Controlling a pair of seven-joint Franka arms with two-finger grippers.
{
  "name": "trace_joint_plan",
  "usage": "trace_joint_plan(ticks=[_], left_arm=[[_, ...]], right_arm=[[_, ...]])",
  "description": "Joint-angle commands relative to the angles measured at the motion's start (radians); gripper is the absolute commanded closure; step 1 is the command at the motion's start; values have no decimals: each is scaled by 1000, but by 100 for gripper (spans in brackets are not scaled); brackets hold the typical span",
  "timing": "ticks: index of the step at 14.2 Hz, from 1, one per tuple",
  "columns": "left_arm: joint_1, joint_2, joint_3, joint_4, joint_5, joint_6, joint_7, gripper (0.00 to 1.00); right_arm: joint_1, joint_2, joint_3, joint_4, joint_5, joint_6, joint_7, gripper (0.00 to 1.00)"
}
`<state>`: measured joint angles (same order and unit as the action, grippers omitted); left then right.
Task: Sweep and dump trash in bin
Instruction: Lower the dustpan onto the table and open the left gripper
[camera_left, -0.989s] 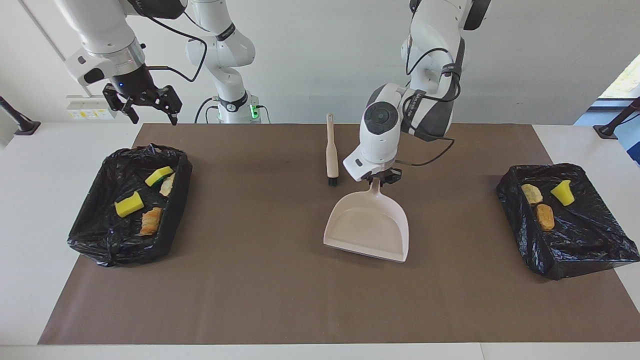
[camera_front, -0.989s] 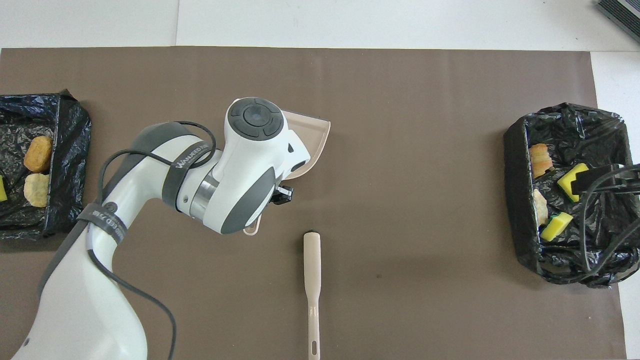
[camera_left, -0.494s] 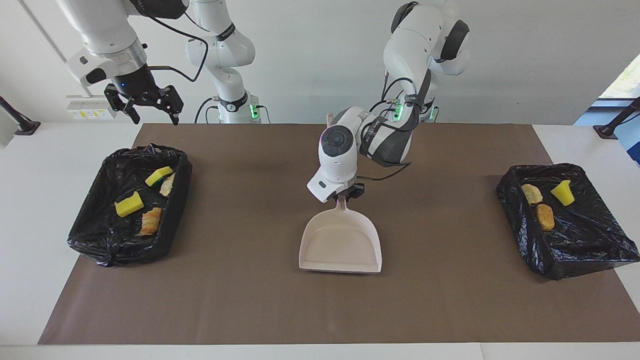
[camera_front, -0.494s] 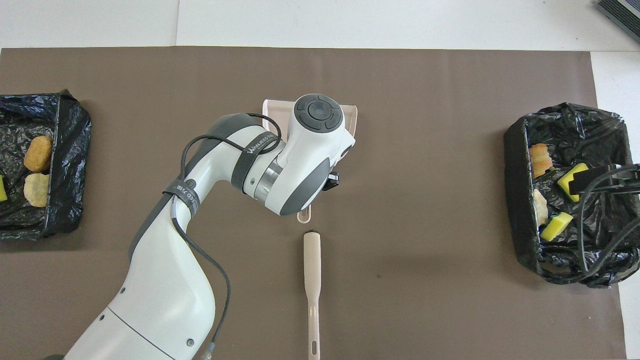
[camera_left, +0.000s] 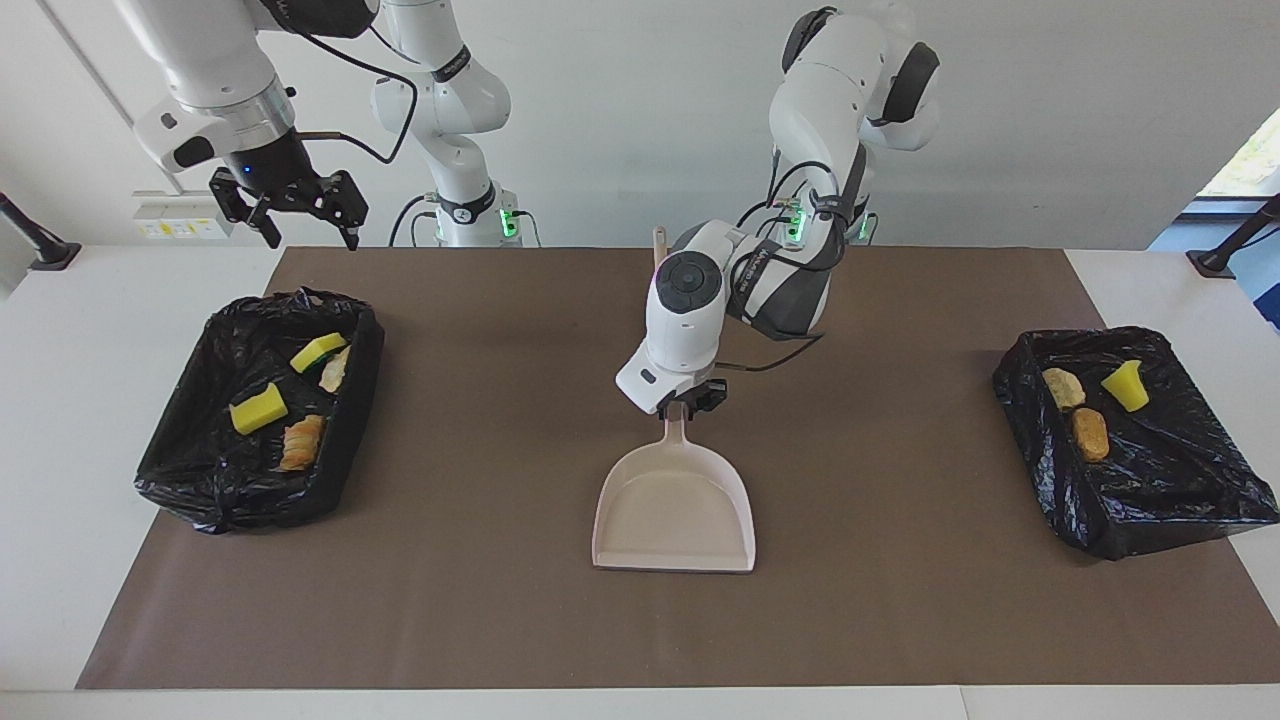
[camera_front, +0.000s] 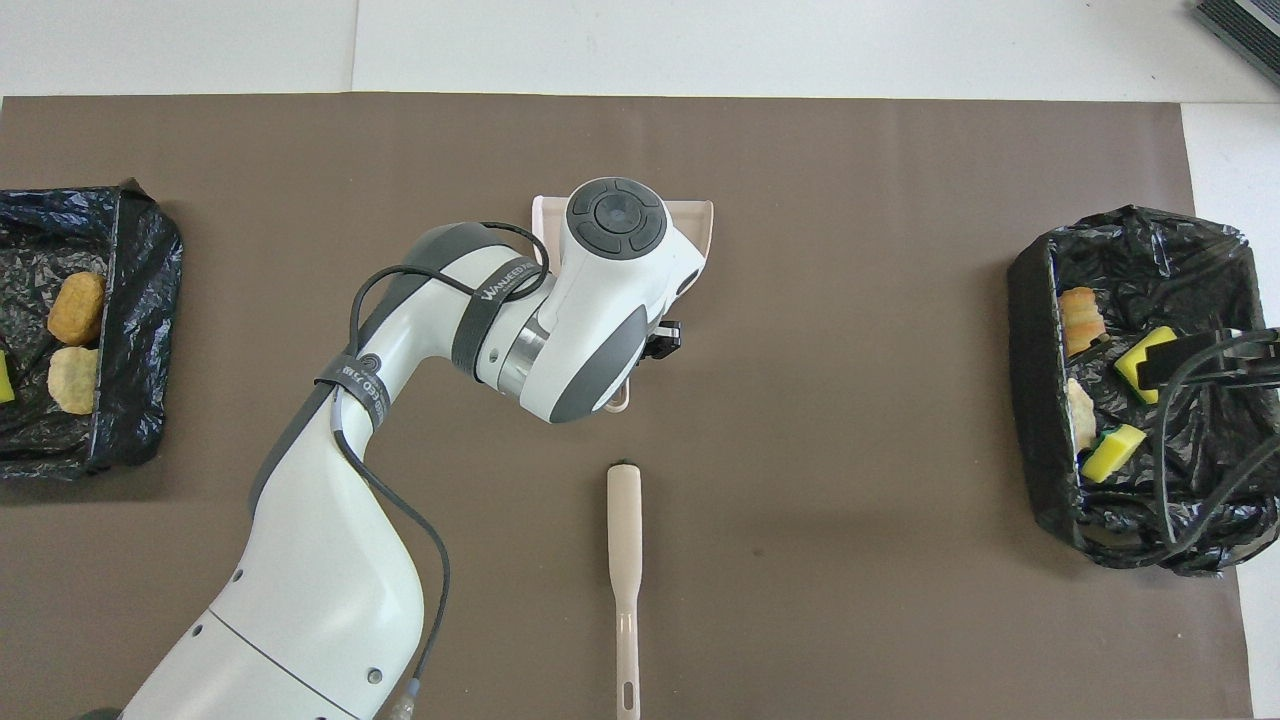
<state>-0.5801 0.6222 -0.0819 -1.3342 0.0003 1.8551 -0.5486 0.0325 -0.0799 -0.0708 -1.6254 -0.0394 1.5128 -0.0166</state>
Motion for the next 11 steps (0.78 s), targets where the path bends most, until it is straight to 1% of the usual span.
trace_joint_plan(ticks=[1,4,6,7,8,10,11], left_arm=[[12,-54,19,-55,-6,1,2,0],[83,-237,28,-207,-6,3,6,0],[106,-333,30,-284,-5,1,12,0],[136,-384,28,-319,-5,1,51,0],[161,-451,30,-369,-6,0,115,0],[224,-602,28,-495,-6,0,203,0],[245,-668,28,-543,-6,-13,252,0]], right_arm=[[-8,-20,6,-19,1,6,-25,0],[-10,-20,8,-19,3,3,-26,0],[-10,-20,6,-19,3,6,-28,0],[-10,-18,6,-19,3,6,-28,0],[-5,-20,6,-19,3,6,-28,0],[50,-20,-30,-21,3,4,-25,0],[55,-20,-44,-21,3,7,-26,0]])
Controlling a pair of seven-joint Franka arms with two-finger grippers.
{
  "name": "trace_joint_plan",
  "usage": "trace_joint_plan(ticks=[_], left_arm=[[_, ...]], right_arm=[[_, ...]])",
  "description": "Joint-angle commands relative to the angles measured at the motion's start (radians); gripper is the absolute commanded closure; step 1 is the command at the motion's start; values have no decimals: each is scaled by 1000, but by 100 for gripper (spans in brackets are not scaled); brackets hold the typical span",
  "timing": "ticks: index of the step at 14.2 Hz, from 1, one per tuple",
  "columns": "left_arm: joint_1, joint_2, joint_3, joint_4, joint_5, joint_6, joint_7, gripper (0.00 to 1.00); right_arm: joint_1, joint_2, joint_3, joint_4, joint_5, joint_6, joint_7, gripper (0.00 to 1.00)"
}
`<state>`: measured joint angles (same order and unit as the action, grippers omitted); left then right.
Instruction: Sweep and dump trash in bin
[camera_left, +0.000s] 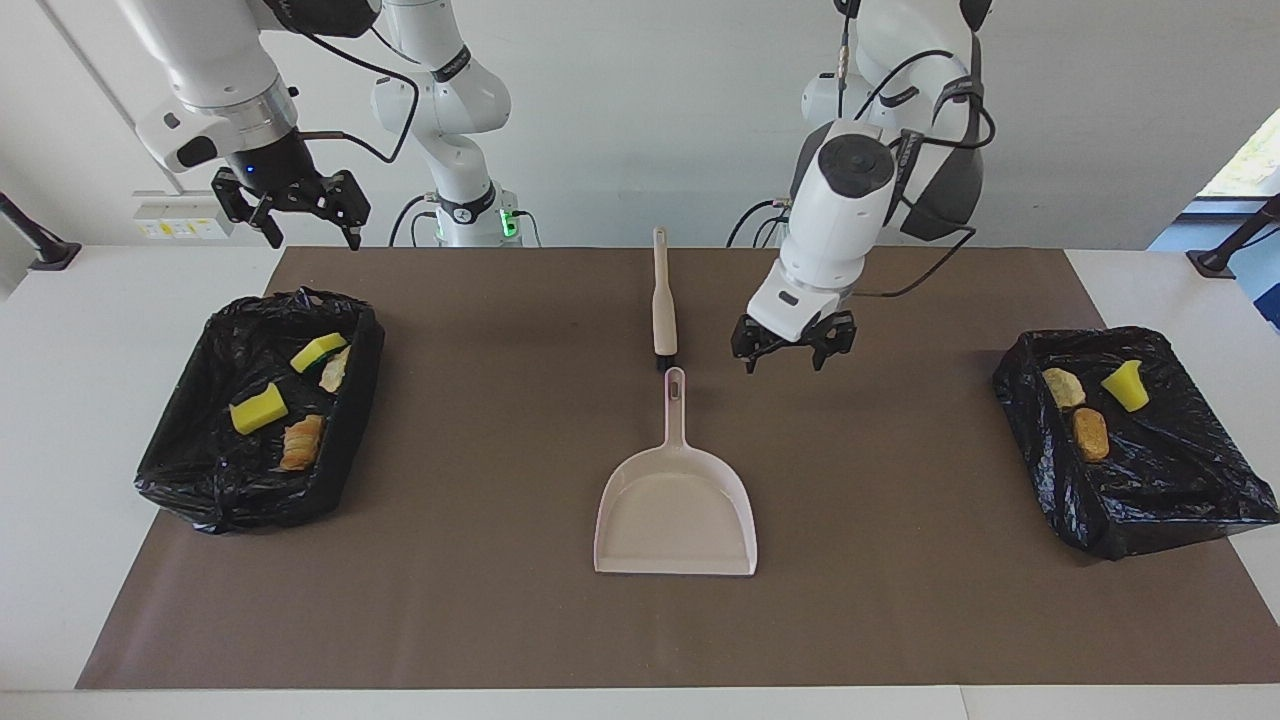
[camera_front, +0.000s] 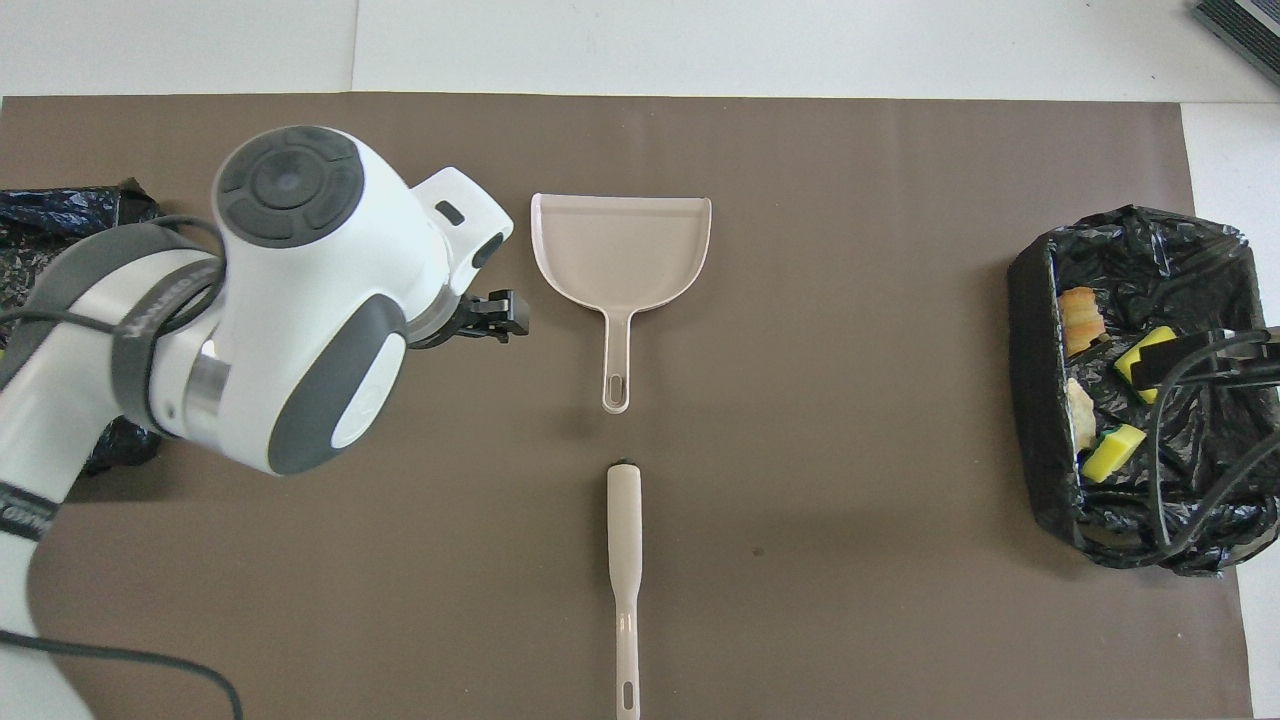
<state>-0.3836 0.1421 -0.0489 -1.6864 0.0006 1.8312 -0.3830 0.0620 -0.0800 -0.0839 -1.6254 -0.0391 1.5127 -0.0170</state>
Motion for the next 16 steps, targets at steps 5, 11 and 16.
trace_joint_plan(ticks=[5,11,16], left_arm=[[205,-311,-2,-156,-11,-119,356,0],[304,-176,23,225,-7,-436,501,0],[308,-177,52,261,-13,-466,543,0]], right_arm=[[2,-20,-30,-25,1,11,-28,0],[-11,-18,-19,-21,1,17,-28,0],[-11,-18,-19,-21,1,15,-38,0]])
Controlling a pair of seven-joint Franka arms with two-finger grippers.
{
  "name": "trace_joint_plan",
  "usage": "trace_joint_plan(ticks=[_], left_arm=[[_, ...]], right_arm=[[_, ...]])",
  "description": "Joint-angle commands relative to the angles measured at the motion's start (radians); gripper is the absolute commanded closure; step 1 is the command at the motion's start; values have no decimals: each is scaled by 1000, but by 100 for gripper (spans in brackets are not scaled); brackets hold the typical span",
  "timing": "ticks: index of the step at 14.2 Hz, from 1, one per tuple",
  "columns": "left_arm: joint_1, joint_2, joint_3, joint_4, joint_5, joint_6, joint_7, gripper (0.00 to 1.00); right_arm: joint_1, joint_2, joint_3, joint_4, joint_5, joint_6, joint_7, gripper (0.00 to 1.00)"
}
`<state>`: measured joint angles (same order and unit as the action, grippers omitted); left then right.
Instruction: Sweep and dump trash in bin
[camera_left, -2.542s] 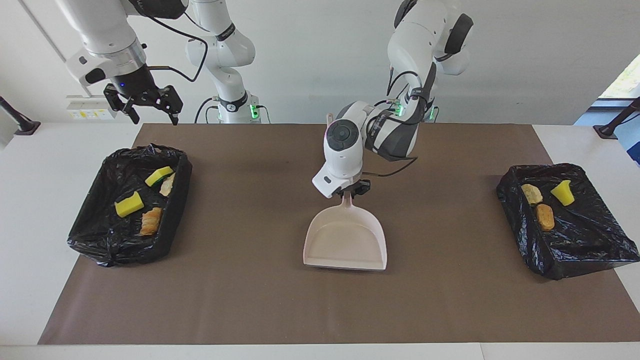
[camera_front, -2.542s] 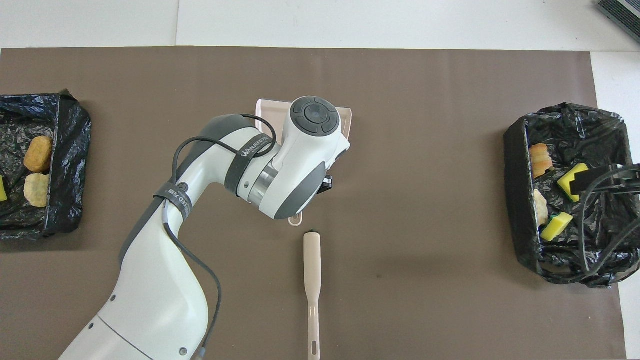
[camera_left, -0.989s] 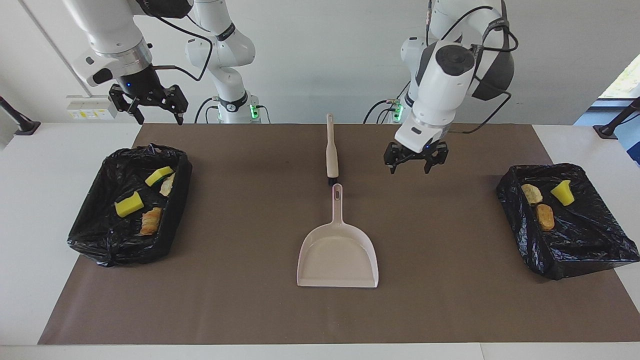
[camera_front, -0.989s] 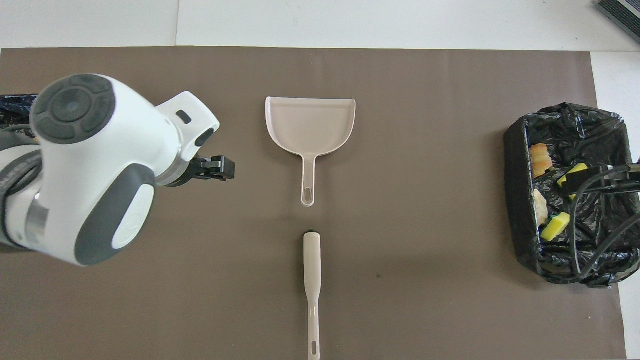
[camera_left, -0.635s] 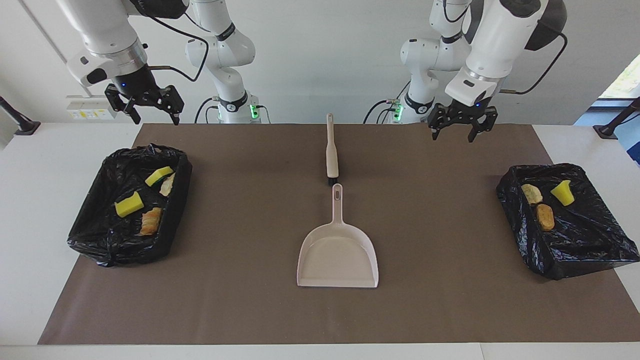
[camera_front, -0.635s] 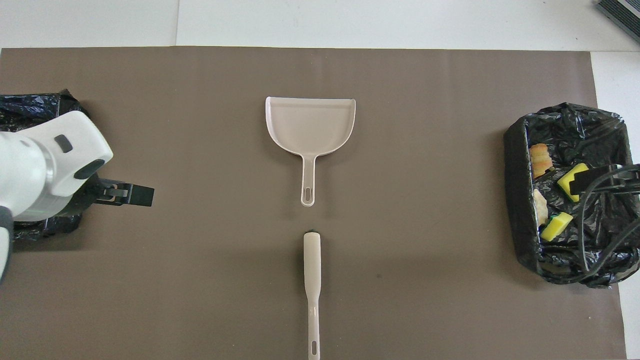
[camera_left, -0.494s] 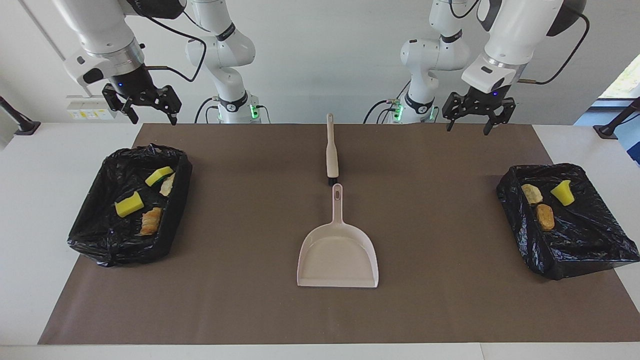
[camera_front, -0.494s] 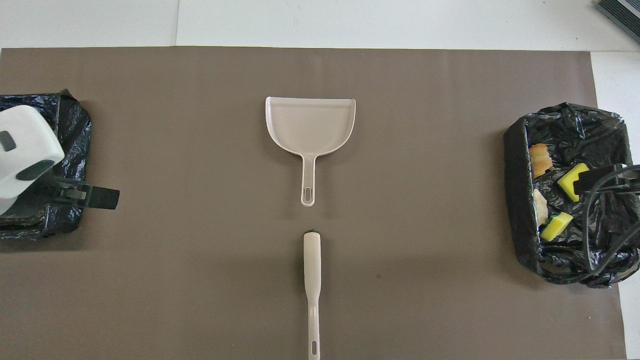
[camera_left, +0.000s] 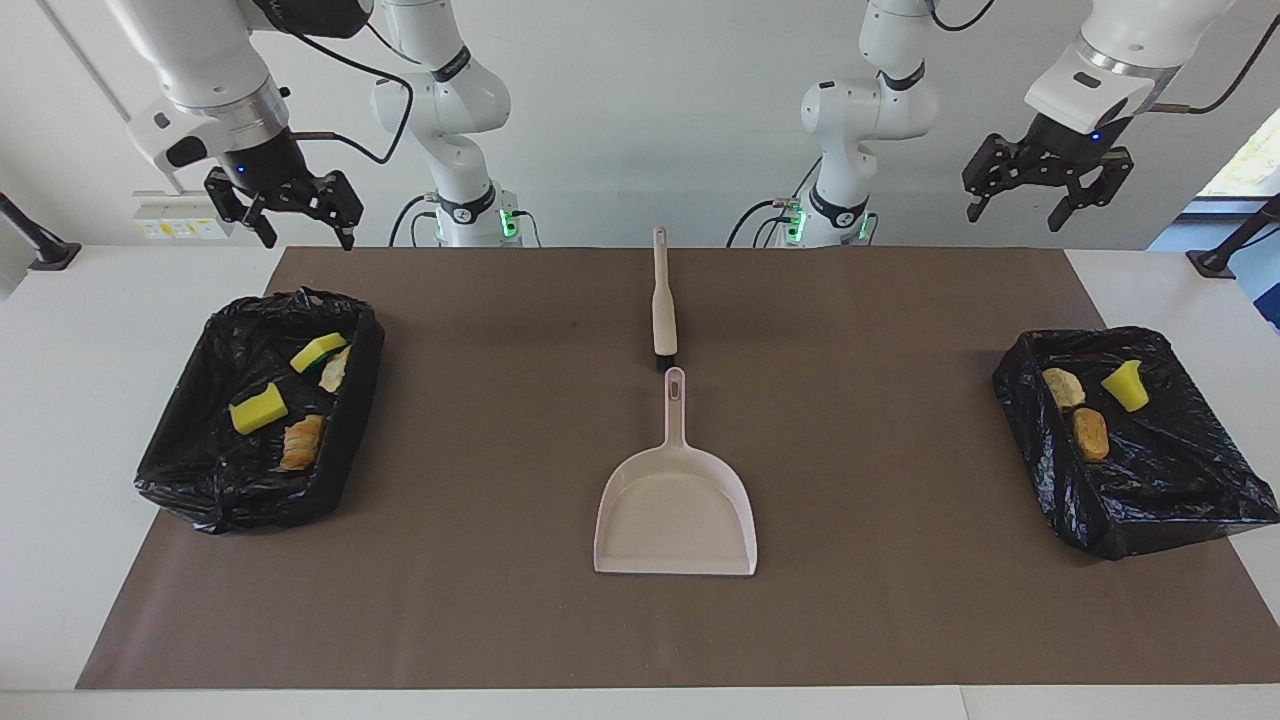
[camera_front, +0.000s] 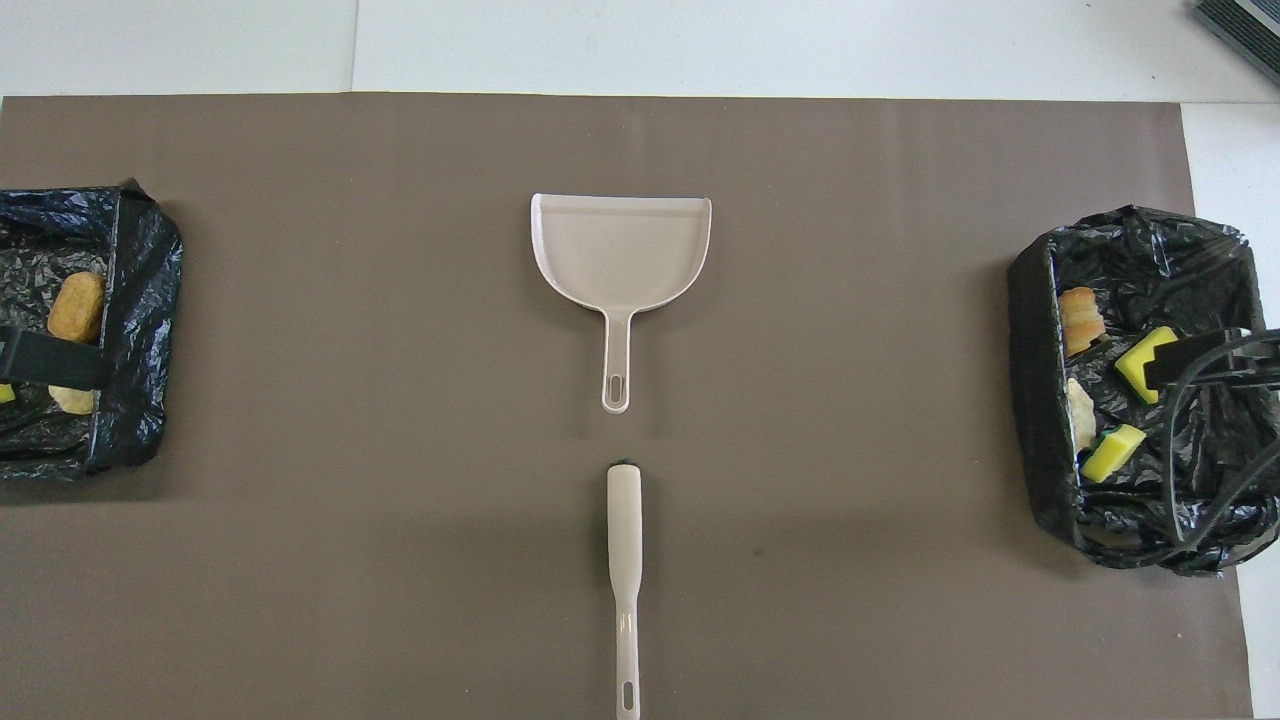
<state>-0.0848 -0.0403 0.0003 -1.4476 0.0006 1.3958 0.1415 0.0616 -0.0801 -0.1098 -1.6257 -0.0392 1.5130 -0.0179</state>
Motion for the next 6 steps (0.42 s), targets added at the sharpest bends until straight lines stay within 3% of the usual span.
trace_joint_plan(ticks=[1,6], left_arm=[[10,4,3,20,-13,-29,16,0],[11,5,4,23,-7,-23,10,0]], right_arm=[[-11,-18,7,-22,1,18,-37,0],[-8,-18,7,-17,-1,4,-34,0]])
